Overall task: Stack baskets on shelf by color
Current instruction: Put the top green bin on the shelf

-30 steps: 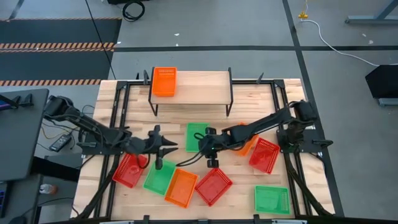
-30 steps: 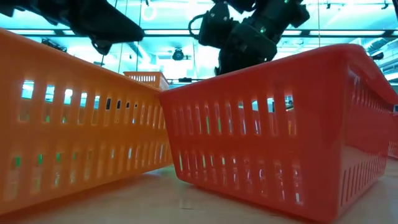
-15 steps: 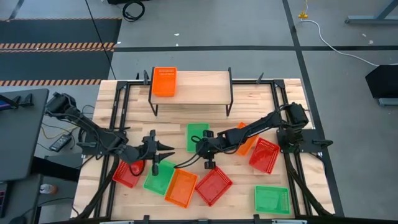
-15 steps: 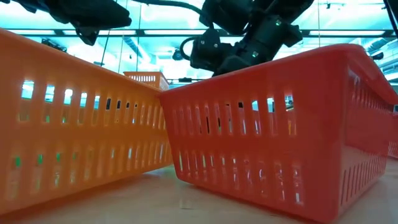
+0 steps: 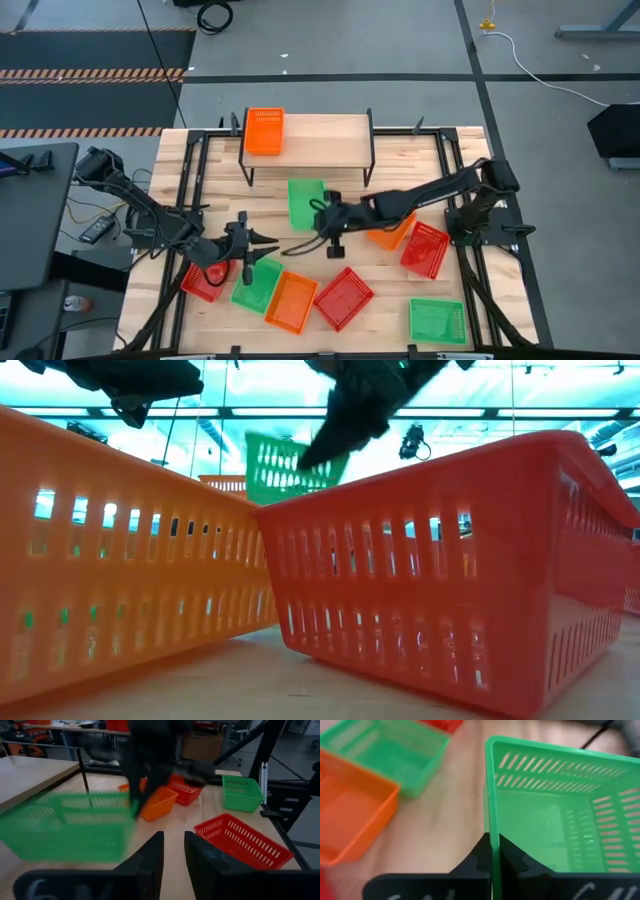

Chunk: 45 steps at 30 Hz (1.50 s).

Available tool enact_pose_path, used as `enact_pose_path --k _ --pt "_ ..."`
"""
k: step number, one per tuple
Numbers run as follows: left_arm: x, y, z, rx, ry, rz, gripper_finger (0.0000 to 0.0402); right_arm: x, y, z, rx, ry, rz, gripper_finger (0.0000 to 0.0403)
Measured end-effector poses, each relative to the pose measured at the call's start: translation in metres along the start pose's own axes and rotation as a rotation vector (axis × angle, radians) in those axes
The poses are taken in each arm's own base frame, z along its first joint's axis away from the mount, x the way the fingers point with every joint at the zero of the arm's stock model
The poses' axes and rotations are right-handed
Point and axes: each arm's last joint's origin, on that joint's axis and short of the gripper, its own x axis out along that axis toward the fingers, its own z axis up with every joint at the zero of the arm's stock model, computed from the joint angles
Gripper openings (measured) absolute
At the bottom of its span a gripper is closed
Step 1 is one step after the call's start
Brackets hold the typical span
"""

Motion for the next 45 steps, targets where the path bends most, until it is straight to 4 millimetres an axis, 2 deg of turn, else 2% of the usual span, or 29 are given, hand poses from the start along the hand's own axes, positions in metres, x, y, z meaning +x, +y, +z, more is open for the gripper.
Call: enact_pose_path --k 4,7,11,21,26,30,34,45 --pt "0.000 0.000 0.000 -0.019 0.002 0.000 0.0082 -0.022 -0.021 0.020 -0.007 -0.054 -0.077 0.0009" --pt "0.000 0.000 -0.001 -0.021 0.006 0.000 0.0082 -0.031 -0.038 0.027 -0.007 -0.061 -0.110 0.0009" --pt "0.000 0.000 0.000 -0.027 0.002 -0.003 0.0082 -0.035 -0.067 0.028 0.003 -0.058 -0.160 0.0009" --pt "0.000 0.000 0.005 -0.078 -0.041 0.015 0.0082 -0.033 -0.138 0.018 0.037 -0.112 -0.162 0.0008" --pt "0.000 -0.001 0.006 -0.095 -0.053 0.010 0.0082 -0.029 -0.164 0.010 0.073 -0.133 -0.126 0.0010" --pt "0.000 -0.001 0.007 -0.101 -0.060 0.013 0.0082 -0.014 -0.174 0.001 0.092 -0.117 -0.068 0.0010" --pt "0.000 0.000 0.007 -0.106 -0.066 0.018 0.0082 0.002 -0.179 -0.006 0.078 -0.090 -0.100 0.0011" --pt "0.000 -0.001 0.007 -0.109 -0.064 0.016 0.0082 0.009 -0.185 -0.004 0.083 -0.158 -0.107 0.0015"
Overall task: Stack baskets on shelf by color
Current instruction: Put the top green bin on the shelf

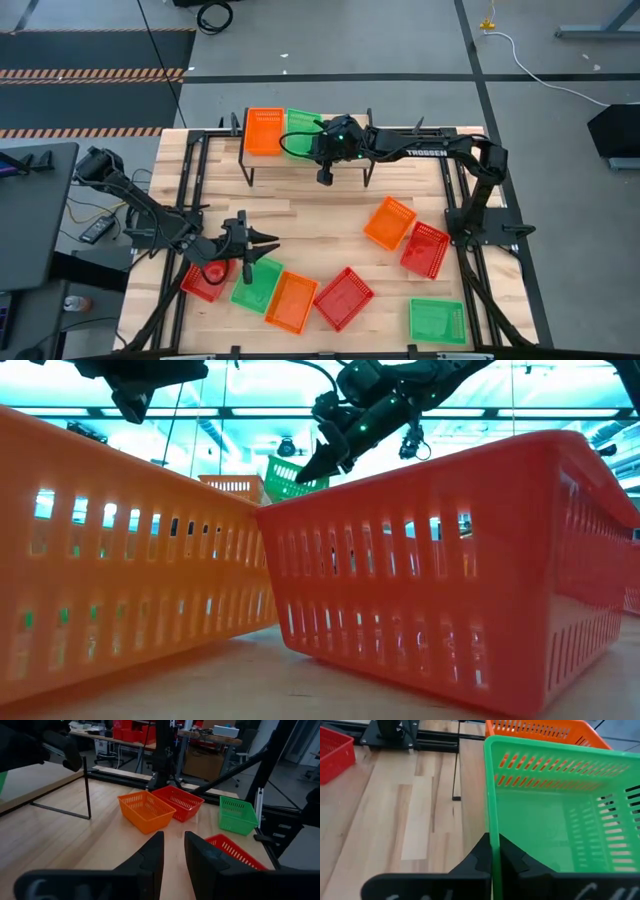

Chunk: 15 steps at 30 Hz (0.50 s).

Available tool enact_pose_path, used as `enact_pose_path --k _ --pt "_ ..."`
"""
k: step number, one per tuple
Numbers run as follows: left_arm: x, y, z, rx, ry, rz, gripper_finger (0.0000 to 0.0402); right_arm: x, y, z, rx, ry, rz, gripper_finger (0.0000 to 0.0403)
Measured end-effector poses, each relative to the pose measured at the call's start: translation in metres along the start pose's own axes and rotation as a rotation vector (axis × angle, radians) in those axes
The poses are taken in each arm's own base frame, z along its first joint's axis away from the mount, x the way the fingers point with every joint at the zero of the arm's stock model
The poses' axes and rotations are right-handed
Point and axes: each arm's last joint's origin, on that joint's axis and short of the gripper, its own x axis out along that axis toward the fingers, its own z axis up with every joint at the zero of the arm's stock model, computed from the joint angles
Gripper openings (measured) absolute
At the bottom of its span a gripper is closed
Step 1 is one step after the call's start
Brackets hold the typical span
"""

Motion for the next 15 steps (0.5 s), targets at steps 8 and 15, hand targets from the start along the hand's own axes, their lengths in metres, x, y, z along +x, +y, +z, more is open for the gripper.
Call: enact_pose_path --k 8,15 --pt "0.0000 0.0000 -0.0001 0.004 0.000 0.000 0.0082 0.0001 -0.0011 -0.0007 0.003 0.013 -0.035 0.0055" --pt "0.0000 0.0000 -0.0001 0.004 0.001 0.000 0.0082 0.0000 -0.0020 -0.0009 0.008 0.022 -0.070 0.0092"
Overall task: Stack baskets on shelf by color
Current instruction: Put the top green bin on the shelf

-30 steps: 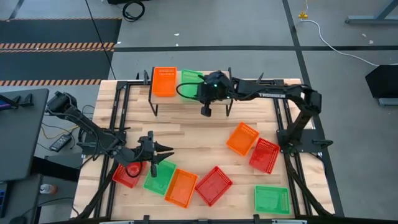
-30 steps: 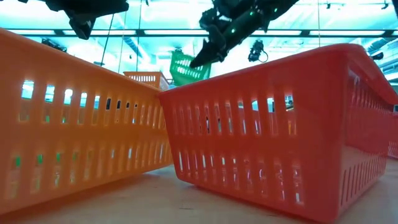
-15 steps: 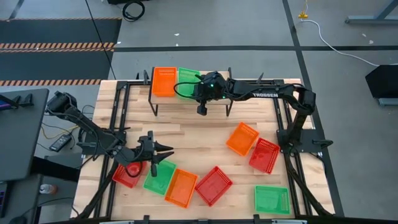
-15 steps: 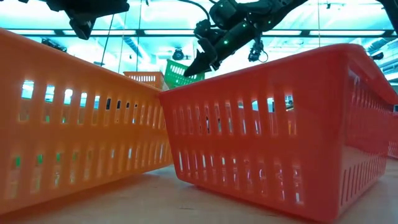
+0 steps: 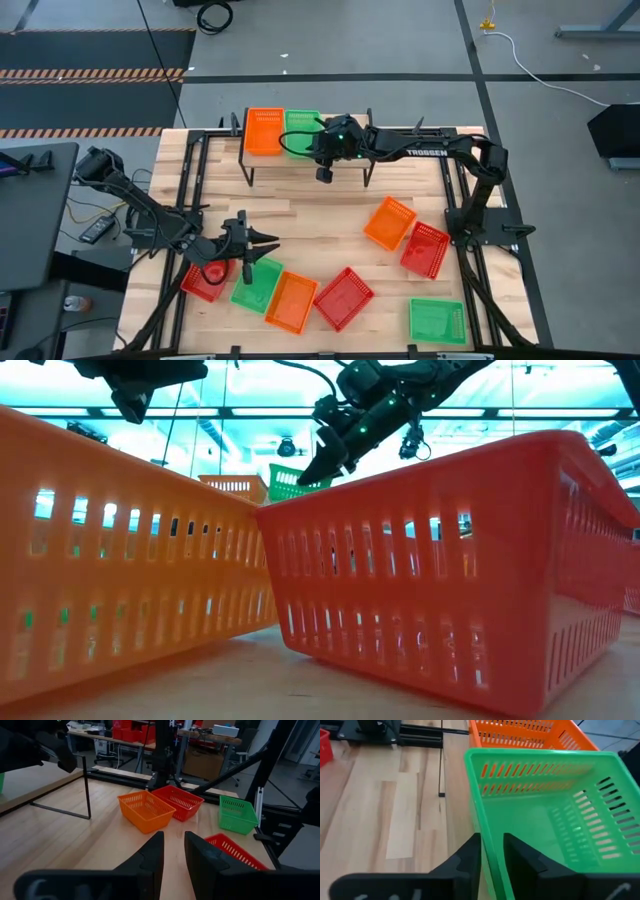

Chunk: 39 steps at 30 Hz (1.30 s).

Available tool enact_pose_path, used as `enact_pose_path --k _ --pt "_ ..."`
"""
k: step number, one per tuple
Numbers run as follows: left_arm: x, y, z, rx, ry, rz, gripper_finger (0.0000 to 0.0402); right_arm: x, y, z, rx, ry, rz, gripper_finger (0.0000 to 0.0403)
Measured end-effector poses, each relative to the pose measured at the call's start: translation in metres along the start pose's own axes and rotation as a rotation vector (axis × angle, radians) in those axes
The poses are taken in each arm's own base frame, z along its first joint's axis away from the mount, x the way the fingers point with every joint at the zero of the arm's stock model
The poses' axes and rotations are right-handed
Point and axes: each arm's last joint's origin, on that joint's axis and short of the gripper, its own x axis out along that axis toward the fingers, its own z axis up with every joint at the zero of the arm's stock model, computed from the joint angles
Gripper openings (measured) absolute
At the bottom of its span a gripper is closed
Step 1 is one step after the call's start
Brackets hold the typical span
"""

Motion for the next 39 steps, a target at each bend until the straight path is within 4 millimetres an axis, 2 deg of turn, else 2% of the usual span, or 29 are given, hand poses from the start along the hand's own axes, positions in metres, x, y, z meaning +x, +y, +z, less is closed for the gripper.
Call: enact_pose_path --k 12,19,28,39 --pt "0.000 0.000 0.000 0.000 0.000 0.000 0.0082 0.000 0.008 0.004 0.007 -0.009 -0.030 0.0095" --pt "0.000 0.000 0.000 0.000 0.000 0.000 0.0082 -0.008 0.012 0.017 -0.009 0.031 -0.030 0.0110" --pt "-0.002 -0.003 -0.001 -0.001 0.004 -0.019 0.0082 -0.009 0.012 0.009 -0.008 0.128 -0.036 0.0110" --pt "-0.002 -0.002 -0.001 0.002 0.001 -0.010 0.0082 -0.009 0.011 0.016 -0.001 0.059 -0.064 0.0110"
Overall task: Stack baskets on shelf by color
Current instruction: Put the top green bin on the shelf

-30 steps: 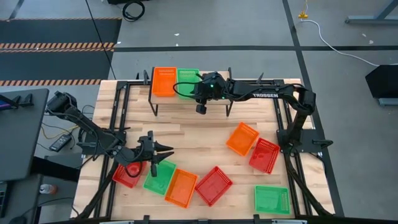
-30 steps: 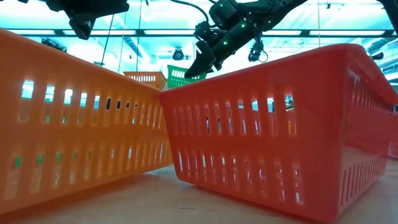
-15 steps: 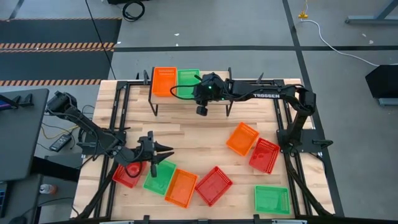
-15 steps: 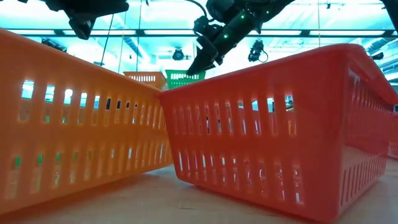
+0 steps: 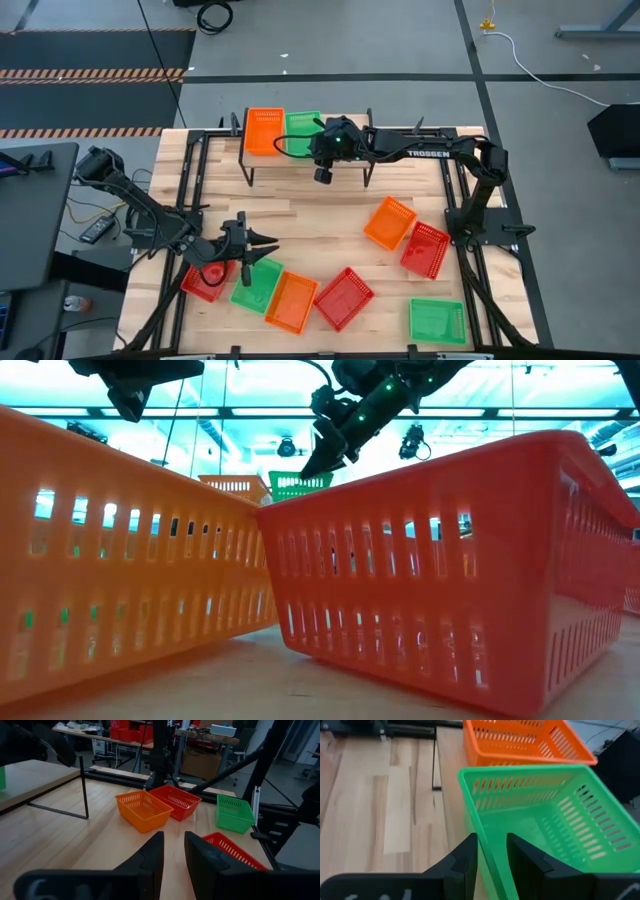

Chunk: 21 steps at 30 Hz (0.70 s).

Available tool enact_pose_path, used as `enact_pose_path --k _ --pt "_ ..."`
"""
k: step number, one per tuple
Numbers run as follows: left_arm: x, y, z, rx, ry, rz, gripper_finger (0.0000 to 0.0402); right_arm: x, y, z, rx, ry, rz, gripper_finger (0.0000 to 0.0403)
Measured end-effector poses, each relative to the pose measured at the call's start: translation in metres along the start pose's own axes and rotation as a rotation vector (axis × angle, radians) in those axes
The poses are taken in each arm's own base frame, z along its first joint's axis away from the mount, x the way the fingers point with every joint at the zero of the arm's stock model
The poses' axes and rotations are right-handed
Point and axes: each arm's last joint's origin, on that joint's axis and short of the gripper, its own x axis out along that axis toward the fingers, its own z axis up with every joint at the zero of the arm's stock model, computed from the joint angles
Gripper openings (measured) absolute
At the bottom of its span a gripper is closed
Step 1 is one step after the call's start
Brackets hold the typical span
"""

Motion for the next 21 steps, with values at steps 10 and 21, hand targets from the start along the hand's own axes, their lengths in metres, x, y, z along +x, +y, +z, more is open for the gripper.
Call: enact_pose_path --k 10,21 --pt "-0.0001 0.0000 0.0000 0.001 0.000 0.000 0.0082 0.0000 -0.0010 -0.0006 0.051 0.008 -0.021 0.0110" --pt "-0.0001 0.0000 0.0000 0.001 0.000 0.000 0.0082 -0.0003 0.0025 -0.0002 0.103 0.010 -0.014 0.0096"
